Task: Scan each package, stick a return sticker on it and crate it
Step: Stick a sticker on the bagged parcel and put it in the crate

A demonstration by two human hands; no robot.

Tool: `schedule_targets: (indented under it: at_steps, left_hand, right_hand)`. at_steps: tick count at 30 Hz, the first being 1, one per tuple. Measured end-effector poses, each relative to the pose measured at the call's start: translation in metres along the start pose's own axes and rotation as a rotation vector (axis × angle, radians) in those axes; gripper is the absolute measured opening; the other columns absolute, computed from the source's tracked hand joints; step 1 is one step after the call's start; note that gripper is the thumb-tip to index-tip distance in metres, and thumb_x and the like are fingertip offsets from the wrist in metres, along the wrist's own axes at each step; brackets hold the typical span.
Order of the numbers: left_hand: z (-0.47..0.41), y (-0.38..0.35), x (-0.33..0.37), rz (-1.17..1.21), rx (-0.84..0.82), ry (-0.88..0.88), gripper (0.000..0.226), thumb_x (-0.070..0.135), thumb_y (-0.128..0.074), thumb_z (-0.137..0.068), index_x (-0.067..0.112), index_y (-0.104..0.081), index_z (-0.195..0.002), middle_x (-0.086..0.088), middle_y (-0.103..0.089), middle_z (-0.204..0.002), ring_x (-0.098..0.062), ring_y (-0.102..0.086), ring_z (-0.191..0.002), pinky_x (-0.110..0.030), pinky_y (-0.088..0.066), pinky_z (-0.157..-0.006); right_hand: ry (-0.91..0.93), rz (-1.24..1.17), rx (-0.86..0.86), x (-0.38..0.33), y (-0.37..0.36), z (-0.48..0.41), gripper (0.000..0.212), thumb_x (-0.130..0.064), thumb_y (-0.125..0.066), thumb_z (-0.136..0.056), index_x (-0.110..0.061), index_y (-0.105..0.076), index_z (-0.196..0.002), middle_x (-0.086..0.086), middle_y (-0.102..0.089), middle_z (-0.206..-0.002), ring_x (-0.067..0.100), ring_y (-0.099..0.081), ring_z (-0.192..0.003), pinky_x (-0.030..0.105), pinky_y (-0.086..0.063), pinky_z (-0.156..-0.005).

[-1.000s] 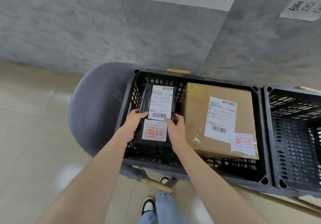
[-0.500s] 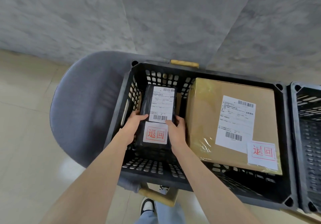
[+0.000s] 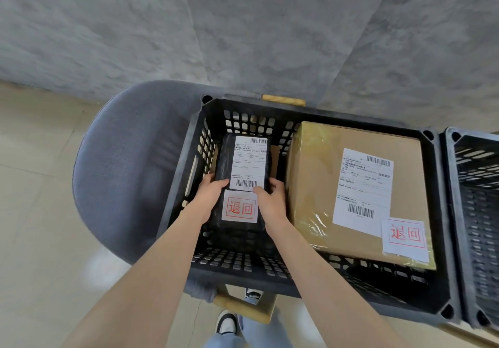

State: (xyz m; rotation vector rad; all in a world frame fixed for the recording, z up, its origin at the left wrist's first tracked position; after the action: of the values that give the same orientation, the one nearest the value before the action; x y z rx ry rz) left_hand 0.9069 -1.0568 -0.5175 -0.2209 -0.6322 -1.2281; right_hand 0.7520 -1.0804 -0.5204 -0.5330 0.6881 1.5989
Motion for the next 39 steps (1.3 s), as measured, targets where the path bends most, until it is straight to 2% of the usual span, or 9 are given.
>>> schedule_targets:
  at_steps: [2,4,9,14,18,21,24,30,39]
  left_hand:
    - [0.010,0.000,0.006,-0.030,0.017,-0.023,0.055,0.020,-0.054,-0.095,0.012,-0.032,-0.144,-0.013,-0.056,-0.124,-0.013,-0.053,-0.078,-0.025,-0.040,-0.058]
    - [0.022,0.002,0.013,-0.042,0.023,-0.046,0.058,0.018,-0.055,-0.095,0.010,-0.030,-0.146,-0.014,-0.050,-0.133,-0.011,-0.049,-0.081,-0.023,-0.040,-0.060]
    - [0.066,0.012,0.036,-0.108,-0.003,-0.075,0.055,0.018,-0.057,-0.094,0.010,-0.035,-0.144,-0.013,-0.043,-0.141,-0.021,-0.046,-0.118,-0.032,-0.039,-0.093]
    - [0.114,0.026,0.061,-0.127,-0.032,-0.169,0.052,0.018,-0.058,-0.093,0.011,-0.038,-0.141,-0.009,-0.046,-0.138,-0.017,-0.047,-0.110,-0.030,-0.040,-0.087]
    - [0.145,0.039,0.085,-0.204,-0.037,-0.281,0.050,0.021,-0.061,-0.091,0.015,-0.044,-0.137,-0.008,-0.047,-0.137,-0.021,-0.047,-0.117,-0.032,-0.040,-0.088]
    - [0.171,0.041,0.104,-0.311,-0.047,-0.415,0.047,0.019,-0.062,-0.090,0.012,-0.048,-0.135,-0.009,-0.050,-0.134,-0.020,-0.050,-0.115,-0.030,-0.040,-0.089]
    - [0.203,0.036,0.117,-0.516,-0.106,-0.576,0.043,0.021,-0.062,-0.089,0.013,-0.051,-0.130,-0.007,-0.057,-0.127,-0.019,-0.054,-0.113,-0.031,-0.042,-0.098]
    - [0.278,0.013,0.130,-0.981,-0.118,-0.909,0.037,0.026,-0.059,-0.089,0.019,-0.053,-0.125,-0.002,-0.058,-0.123,-0.019,-0.052,-0.112,-0.031,-0.041,-0.094]
    - [0.402,-0.079,0.100,-1.387,-0.133,-1.348,0.037,0.030,-0.051,-0.091,0.022,-0.051,-0.127,0.001,-0.057,-0.126,-0.021,-0.051,-0.116,-0.035,-0.039,-0.091]
  right_hand:
    - [0.043,0.034,0.015,-0.010,0.003,0.008,0.058,-0.011,-0.059,-0.091,-0.015,-0.032,-0.142,0.008,-0.039,-0.147,0.022,-0.045,-0.128,0.033,-0.043,-0.099]
    - [0.066,0.045,0.028,-0.021,0.008,0.020,0.060,-0.011,-0.061,-0.090,-0.014,-0.032,-0.142,0.009,-0.037,-0.148,0.022,-0.041,-0.131,0.033,-0.039,-0.103]
    - [0.109,0.044,0.039,-0.051,0.015,0.055,0.059,-0.013,-0.062,-0.090,-0.013,-0.033,-0.141,0.008,-0.038,-0.145,0.021,-0.044,-0.128,0.032,-0.040,-0.099]
    - [0.190,0.028,0.043,-0.084,0.020,0.099,0.054,-0.009,-0.059,-0.090,-0.012,-0.035,-0.139,0.008,-0.043,-0.140,0.013,-0.048,-0.105,0.028,-0.044,-0.086]
    - [0.295,0.085,0.082,-0.109,0.030,0.135,0.056,-0.012,-0.061,-0.090,-0.014,-0.035,-0.139,0.006,-0.041,-0.143,0.017,-0.046,-0.122,0.025,-0.039,-0.092]
    - [0.408,0.199,0.149,-0.127,0.044,0.166,0.056,-0.015,-0.063,-0.088,-0.015,-0.038,-0.138,0.004,-0.043,-0.142,0.018,-0.042,-0.129,0.029,-0.035,-0.103]
    - [0.516,0.382,0.228,-0.138,0.061,0.202,0.056,-0.018,-0.062,-0.087,-0.012,-0.038,-0.138,0.007,-0.045,-0.138,0.023,-0.042,-0.126,0.034,-0.036,-0.104]
    - [0.615,0.688,0.462,-0.139,0.117,0.283,0.049,-0.026,-0.057,-0.090,-0.016,-0.039,-0.135,0.009,-0.044,-0.135,0.029,-0.040,-0.122,0.040,-0.037,-0.100]
    - [0.489,0.856,0.885,-0.085,0.238,0.403,0.047,-0.041,-0.051,-0.093,-0.018,-0.043,-0.134,0.008,-0.047,-0.133,0.030,-0.042,-0.121,0.041,-0.034,-0.098]
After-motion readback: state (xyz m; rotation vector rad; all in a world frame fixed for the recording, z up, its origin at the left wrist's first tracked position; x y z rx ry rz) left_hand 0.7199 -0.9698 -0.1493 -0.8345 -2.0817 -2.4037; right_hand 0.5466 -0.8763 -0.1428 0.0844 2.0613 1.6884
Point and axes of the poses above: each hand's wrist, its own z-axis away from the middle knuckle, its own y-axis out of the back of the hand, x = y × z, the point moved 6 cm from there along -z, towards the middle knuckle
